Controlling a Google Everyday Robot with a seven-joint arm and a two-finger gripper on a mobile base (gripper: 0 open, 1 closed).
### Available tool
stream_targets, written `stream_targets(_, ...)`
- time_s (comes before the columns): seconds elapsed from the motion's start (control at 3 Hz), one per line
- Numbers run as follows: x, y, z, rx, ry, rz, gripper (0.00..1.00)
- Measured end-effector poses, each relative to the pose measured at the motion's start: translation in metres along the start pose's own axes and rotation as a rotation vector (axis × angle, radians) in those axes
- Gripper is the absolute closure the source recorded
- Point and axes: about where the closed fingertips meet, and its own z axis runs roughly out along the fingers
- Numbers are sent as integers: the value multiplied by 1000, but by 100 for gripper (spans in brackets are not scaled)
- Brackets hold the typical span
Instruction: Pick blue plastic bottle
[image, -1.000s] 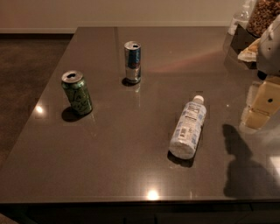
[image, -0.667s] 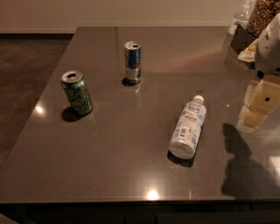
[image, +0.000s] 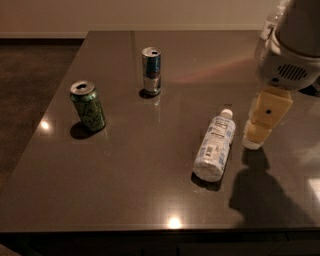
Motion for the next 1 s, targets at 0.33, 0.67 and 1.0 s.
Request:
stream_targets(0.33, -15, 3, 10, 17, 68, 181, 0)
stream_targets(0.67, -25, 6, 13, 29, 88, 323, 0)
stream_targets(1.0, -28, 9, 22, 19, 88, 498, 0)
